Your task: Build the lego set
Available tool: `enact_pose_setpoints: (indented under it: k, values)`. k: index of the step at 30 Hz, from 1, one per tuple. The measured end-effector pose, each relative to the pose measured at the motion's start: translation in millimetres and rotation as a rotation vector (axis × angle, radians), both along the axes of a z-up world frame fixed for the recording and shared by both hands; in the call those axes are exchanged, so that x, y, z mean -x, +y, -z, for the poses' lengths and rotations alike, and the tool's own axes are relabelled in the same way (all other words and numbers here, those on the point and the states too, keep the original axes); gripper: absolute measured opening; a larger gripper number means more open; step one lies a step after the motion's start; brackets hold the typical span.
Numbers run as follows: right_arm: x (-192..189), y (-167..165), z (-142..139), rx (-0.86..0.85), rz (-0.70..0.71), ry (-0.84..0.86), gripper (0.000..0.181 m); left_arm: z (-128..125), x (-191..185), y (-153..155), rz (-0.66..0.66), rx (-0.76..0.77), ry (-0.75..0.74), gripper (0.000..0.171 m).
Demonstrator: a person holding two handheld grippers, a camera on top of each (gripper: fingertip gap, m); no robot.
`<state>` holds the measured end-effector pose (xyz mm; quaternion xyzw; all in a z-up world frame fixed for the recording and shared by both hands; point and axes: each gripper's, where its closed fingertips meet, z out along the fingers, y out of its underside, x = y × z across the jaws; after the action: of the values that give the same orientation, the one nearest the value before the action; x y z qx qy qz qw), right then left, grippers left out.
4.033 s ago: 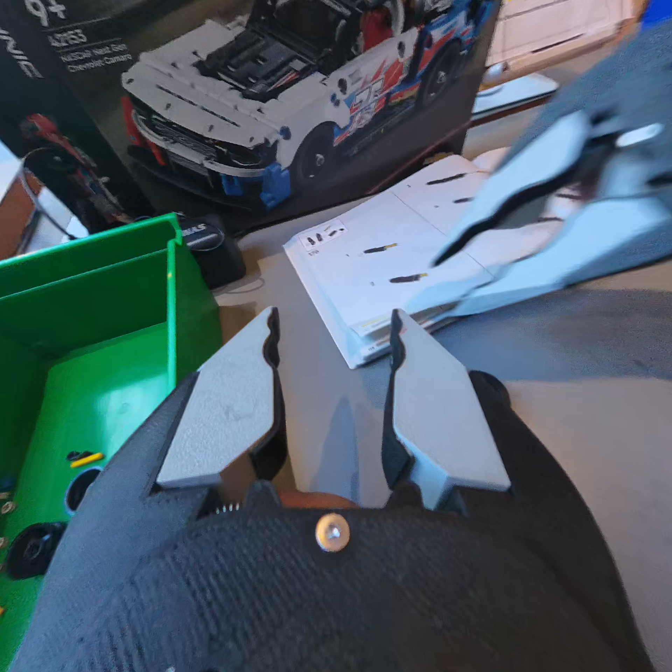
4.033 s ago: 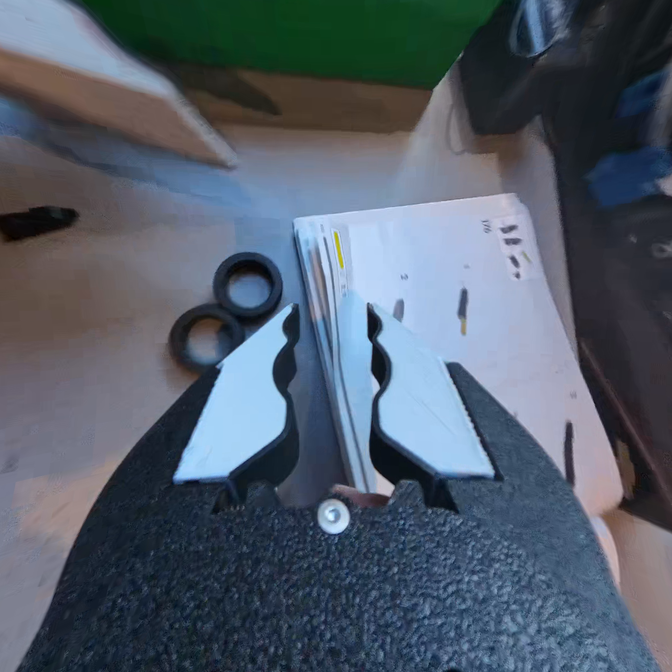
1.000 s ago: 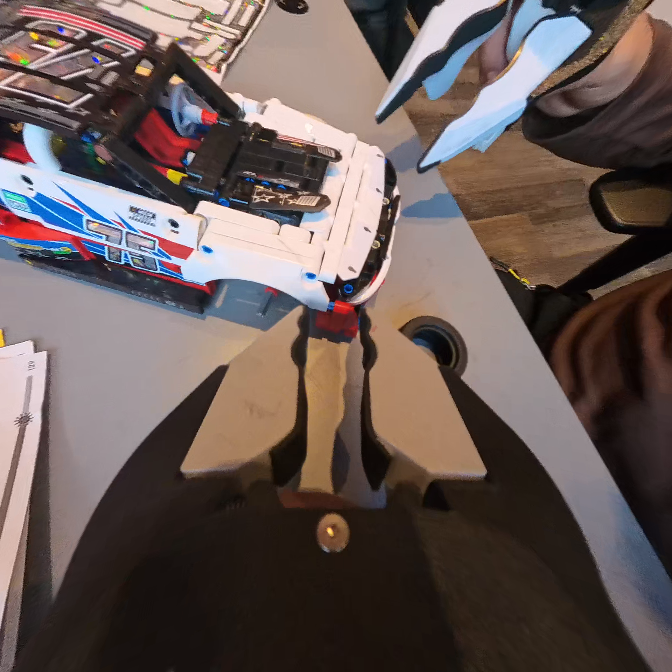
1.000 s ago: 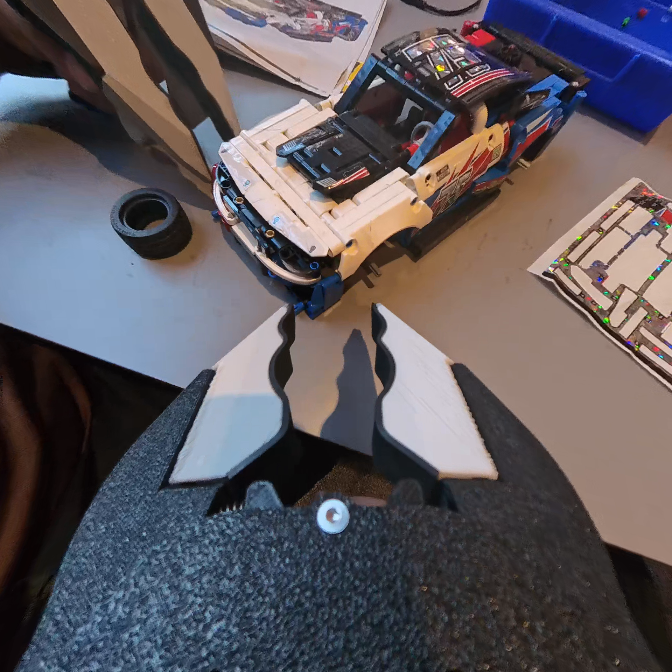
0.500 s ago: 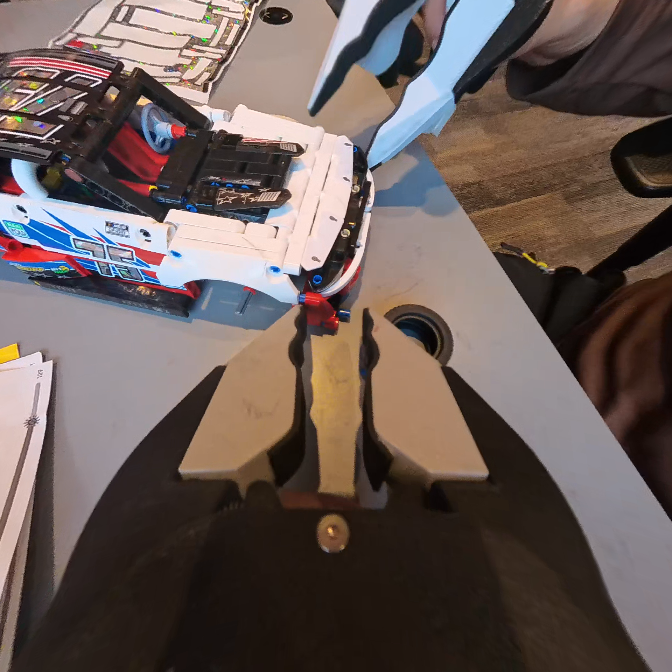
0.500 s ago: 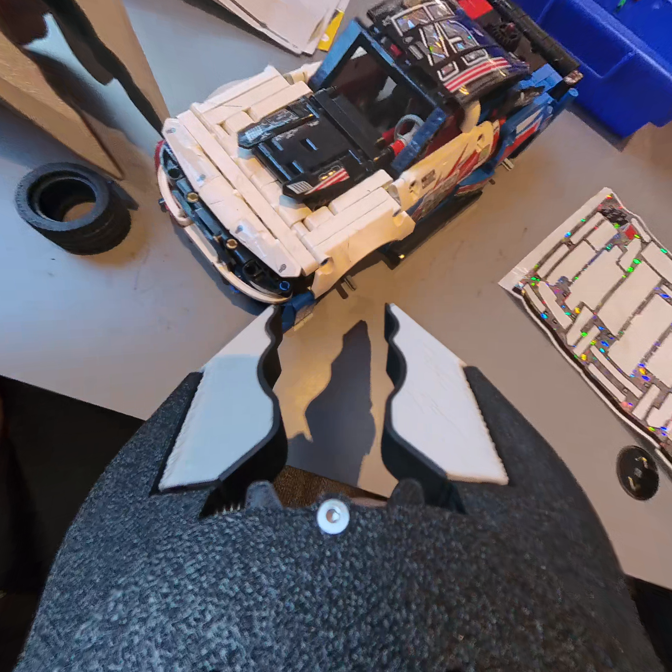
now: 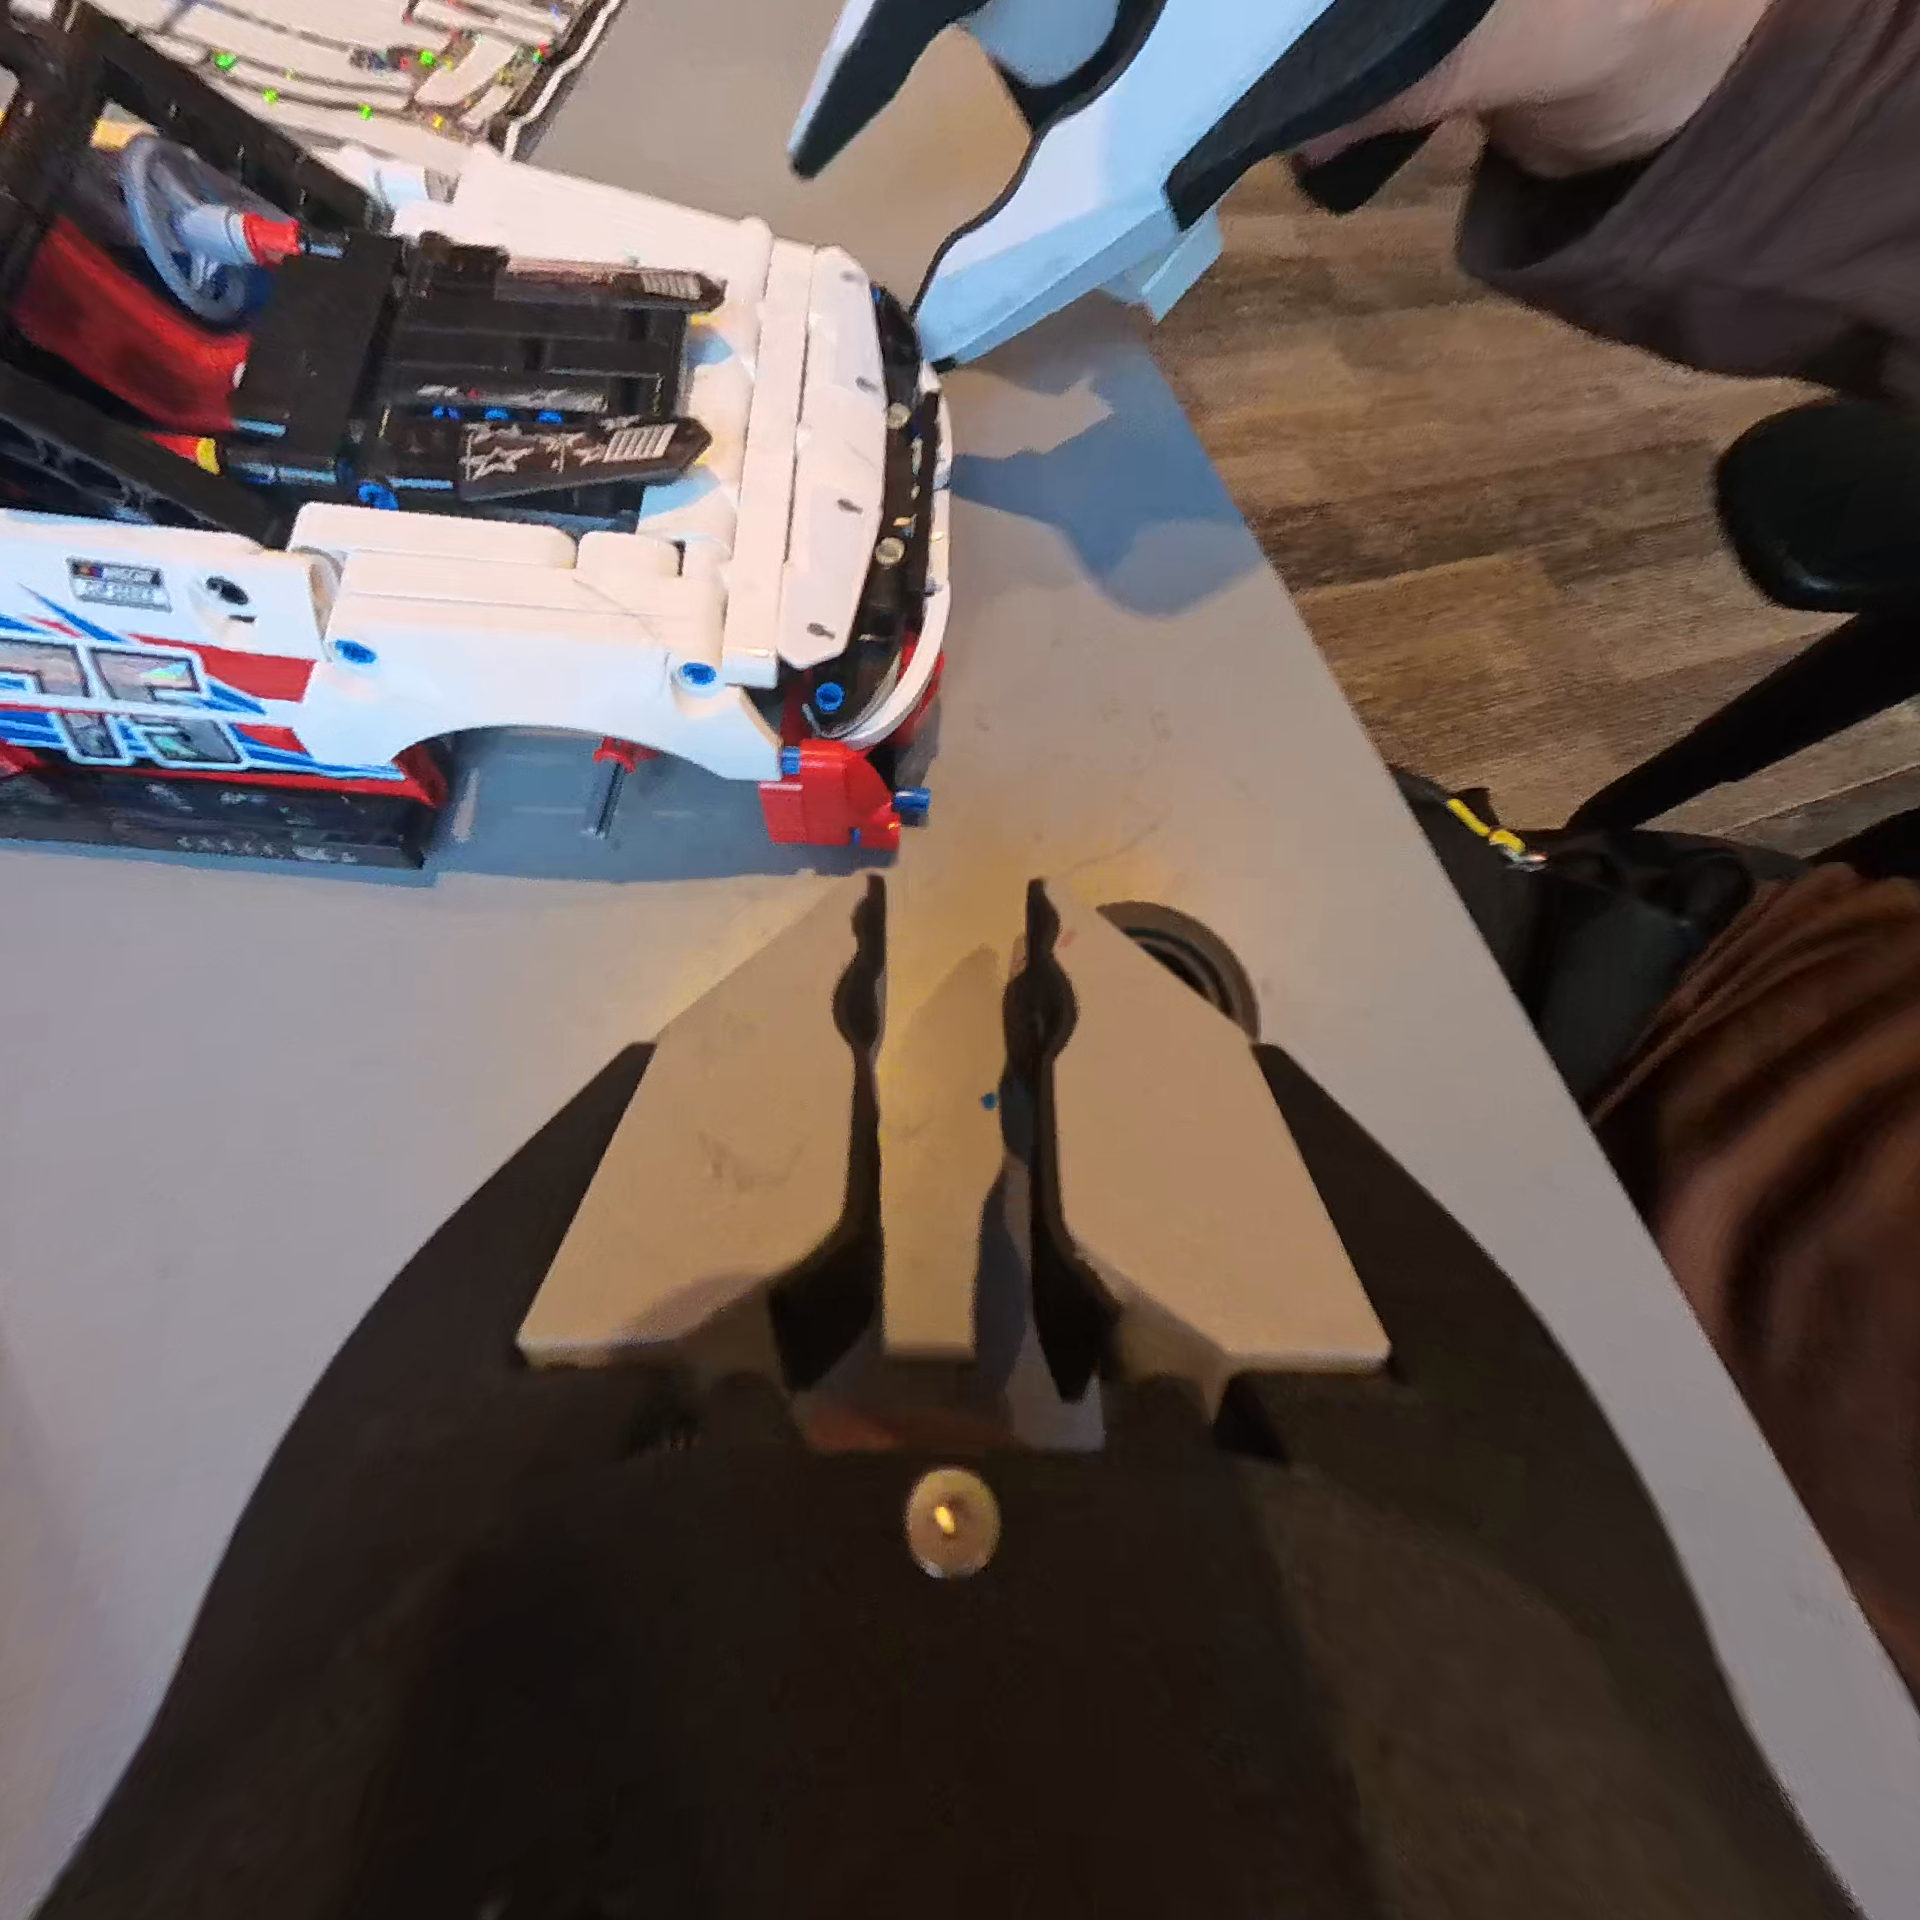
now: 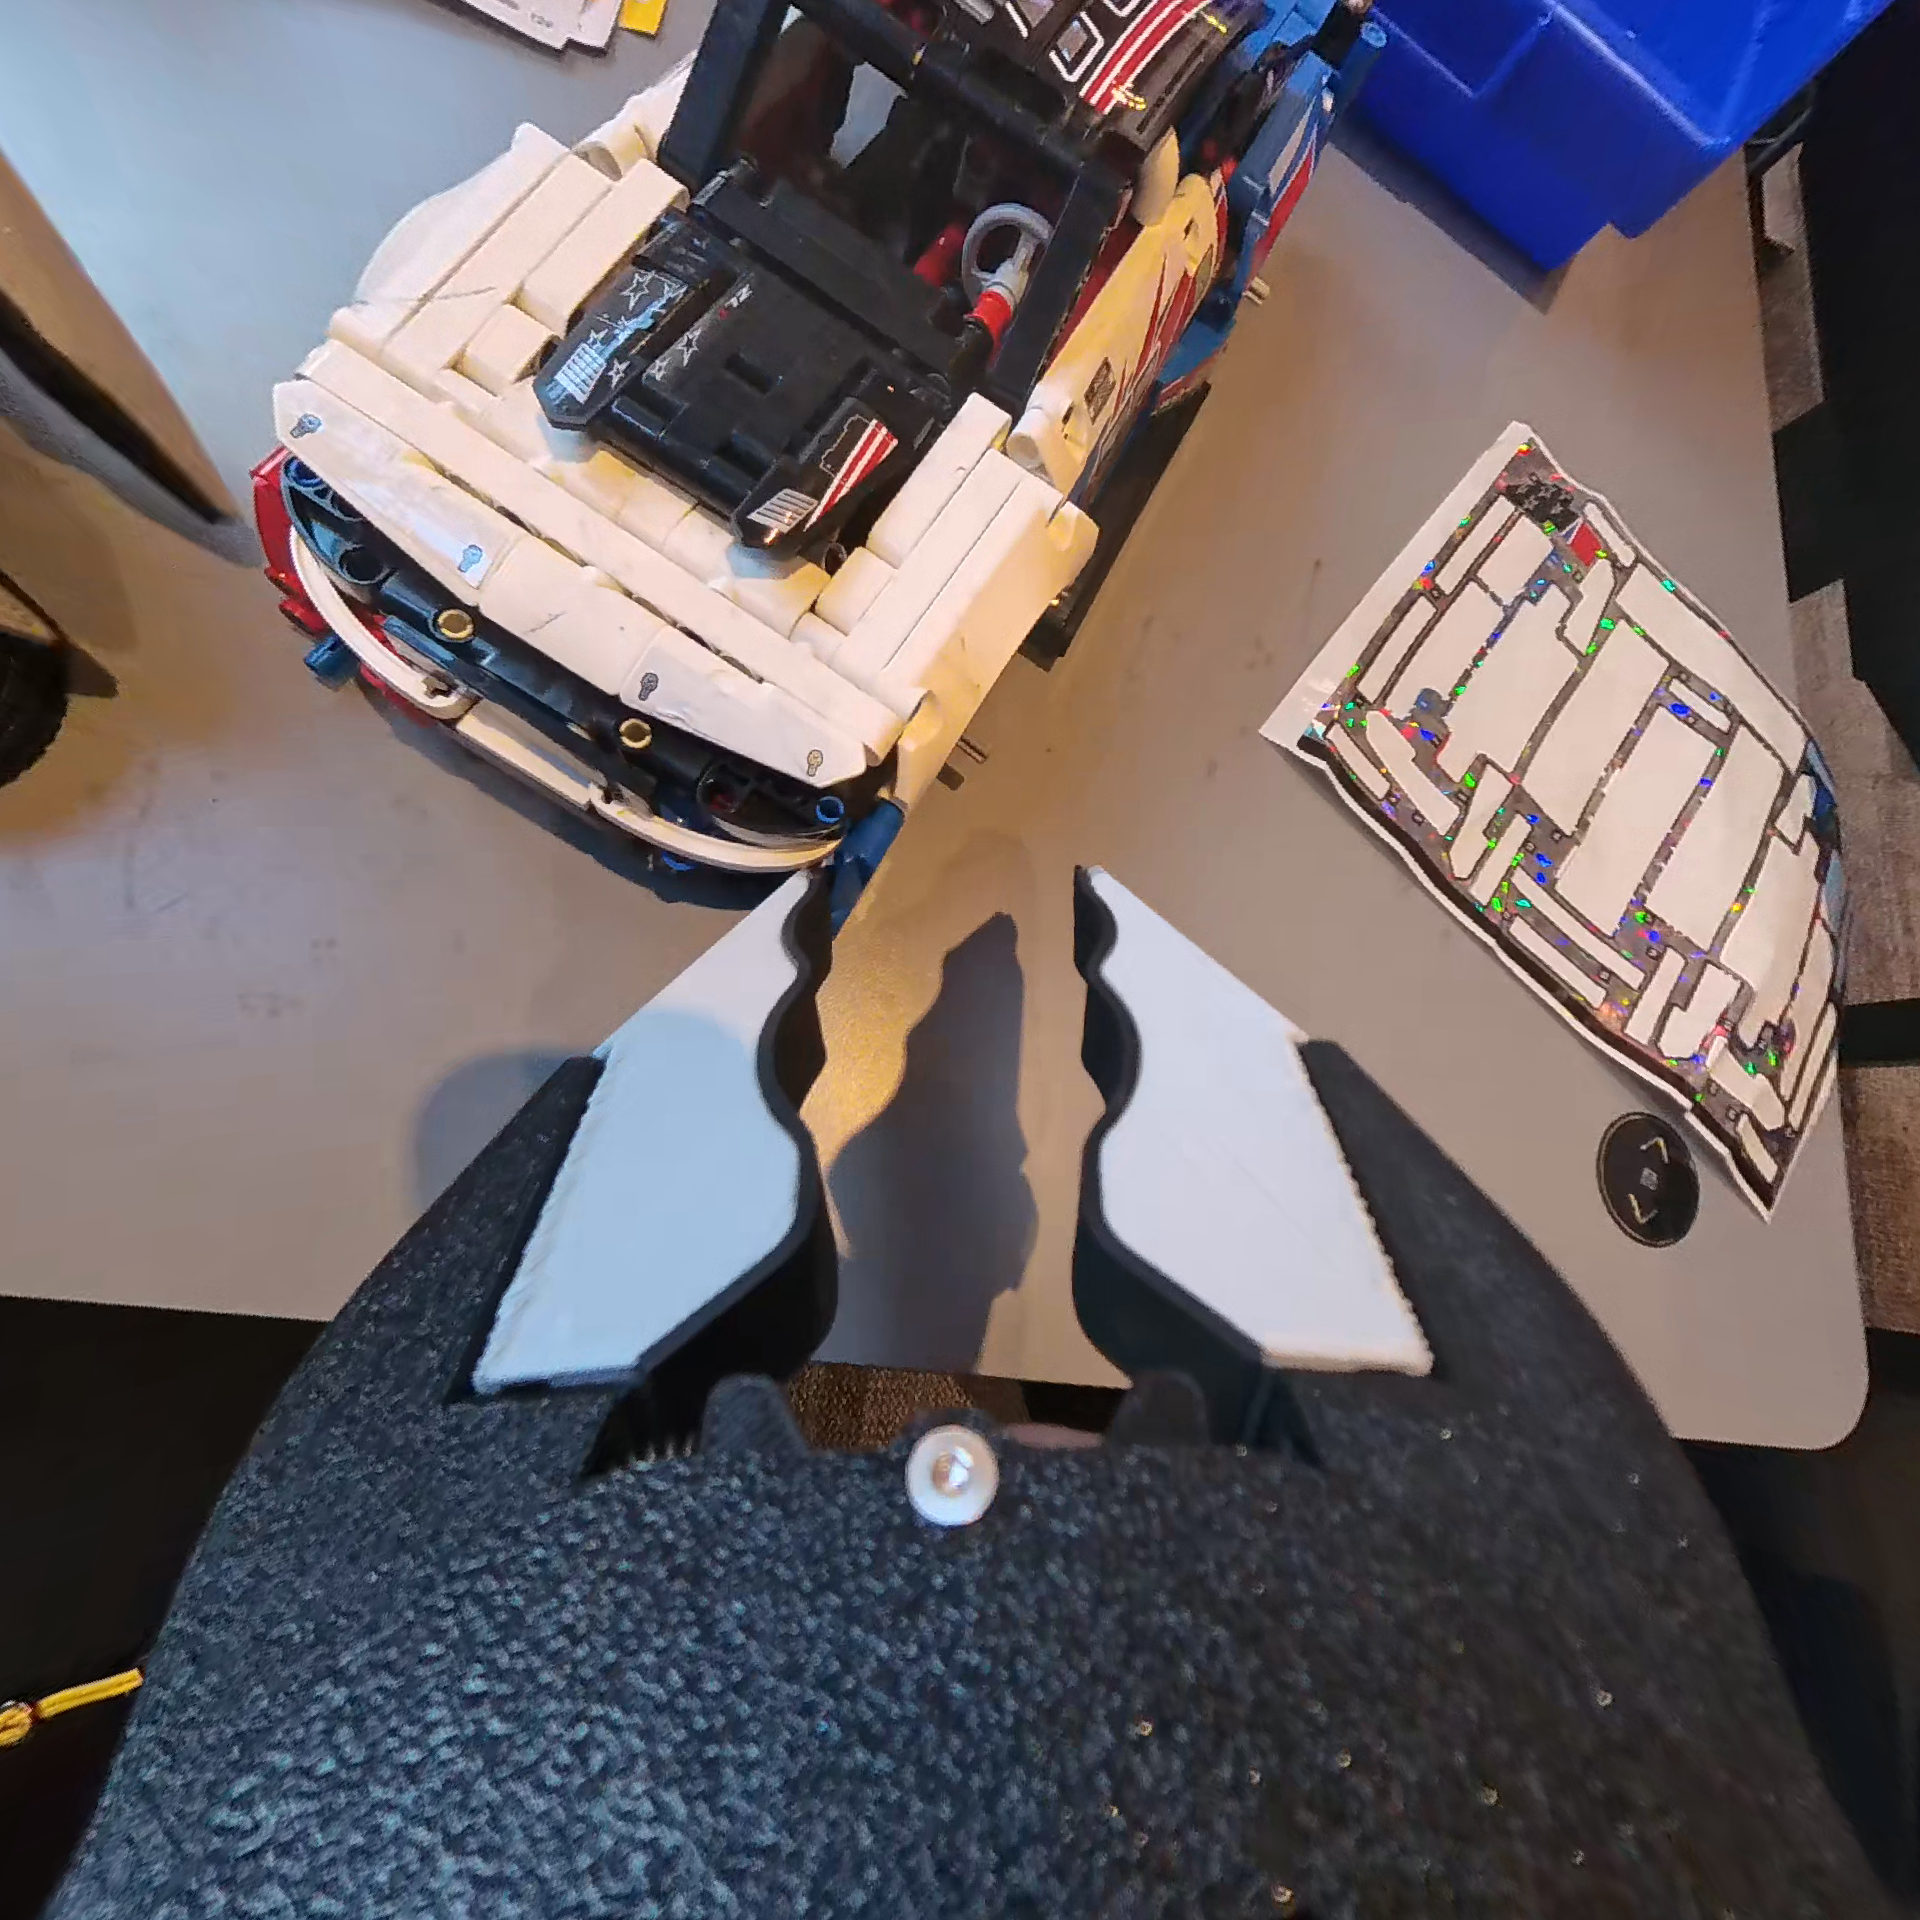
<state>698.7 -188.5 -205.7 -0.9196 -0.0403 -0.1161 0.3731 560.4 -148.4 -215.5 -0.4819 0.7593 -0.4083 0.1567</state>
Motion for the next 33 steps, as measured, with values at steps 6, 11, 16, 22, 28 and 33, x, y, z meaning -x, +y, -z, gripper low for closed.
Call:
enact_pose_setpoints:
  k: [6,11,16,22,28,33]
  values:
    - [3,-2,3,-0.02,-0.012,0.01,0.042,-5,-4,18,-0.057,0.011,-0.023,0.026]
    - [6,-6,10,-0.037,-0.034,0.019,0.041,-9,-11,31,-0.127,0.08,-0.034,0.025]
    - [2,-7,4,-0.097,-0.033,0.059,0.041,-12,-11,40,-0.138,0.05,-0.068,0.024]
    - [6,-8,-4,-0.164,-0.101,0.146,0.042,-18,-8,36,-0.079,0.045,-0.121,0.028]
    - [9,-6,0,-0.167,-0.187,0.214,0.043,-19,-13,31,-0.038,-0.092,-0.199,0.035]
    - [6,-3,8,-0.109,-0.246,0.186,0.044,-17,-26,26,-0.019,-0.133,-0.201,0.036]
